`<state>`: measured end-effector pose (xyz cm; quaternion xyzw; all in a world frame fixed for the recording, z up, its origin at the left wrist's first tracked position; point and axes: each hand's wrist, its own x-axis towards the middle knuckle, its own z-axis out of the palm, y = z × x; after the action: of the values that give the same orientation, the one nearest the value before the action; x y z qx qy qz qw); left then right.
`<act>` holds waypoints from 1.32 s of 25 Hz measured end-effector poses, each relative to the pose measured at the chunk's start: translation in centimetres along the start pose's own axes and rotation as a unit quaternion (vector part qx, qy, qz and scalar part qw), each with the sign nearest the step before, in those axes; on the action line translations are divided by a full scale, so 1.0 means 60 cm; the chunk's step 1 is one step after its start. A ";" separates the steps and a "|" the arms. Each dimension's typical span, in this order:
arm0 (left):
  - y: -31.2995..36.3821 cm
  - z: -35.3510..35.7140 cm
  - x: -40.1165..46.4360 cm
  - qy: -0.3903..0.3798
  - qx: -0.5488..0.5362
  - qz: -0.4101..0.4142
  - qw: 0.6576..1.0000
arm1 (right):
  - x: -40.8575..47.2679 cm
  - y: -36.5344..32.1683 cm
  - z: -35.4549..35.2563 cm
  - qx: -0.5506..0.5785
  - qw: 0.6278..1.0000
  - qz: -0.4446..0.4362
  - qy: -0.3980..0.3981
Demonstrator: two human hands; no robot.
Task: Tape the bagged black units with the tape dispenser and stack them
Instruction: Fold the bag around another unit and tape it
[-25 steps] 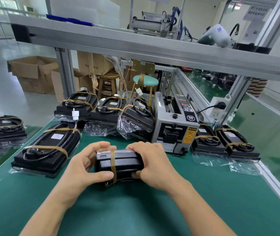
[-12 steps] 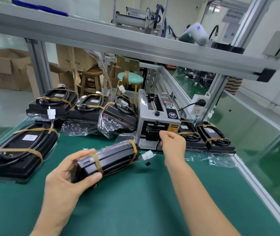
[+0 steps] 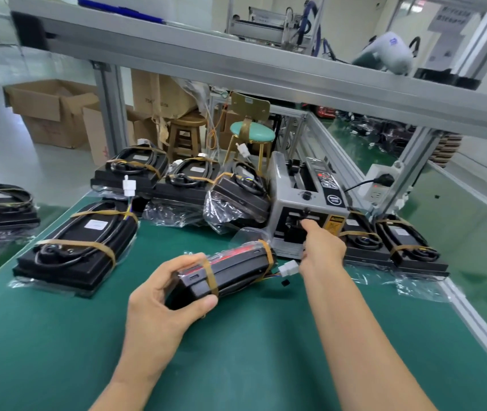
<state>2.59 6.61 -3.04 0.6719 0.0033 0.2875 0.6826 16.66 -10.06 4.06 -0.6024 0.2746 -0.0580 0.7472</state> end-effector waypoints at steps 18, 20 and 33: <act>0.028 0.041 -0.026 0.052 0.013 -0.019 0.998 | -0.192 0.082 -0.052 -0.181 0.908 -0.202 -0.318; 0.027 0.040 -0.025 0.053 0.015 -0.019 0.998 | -0.191 0.087 -0.051 -0.191 0.906 -0.220 -0.306; 0.015 0.021 -0.021 0.047 -0.013 -0.015 0.999 | -0.191 0.109 -0.034 -0.252 0.891 -0.298 -0.232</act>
<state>1.65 4.89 -2.56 0.6484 0.0416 0.3080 0.6950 4.43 -5.28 1.63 -0.8201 -0.0935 -0.0659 0.5606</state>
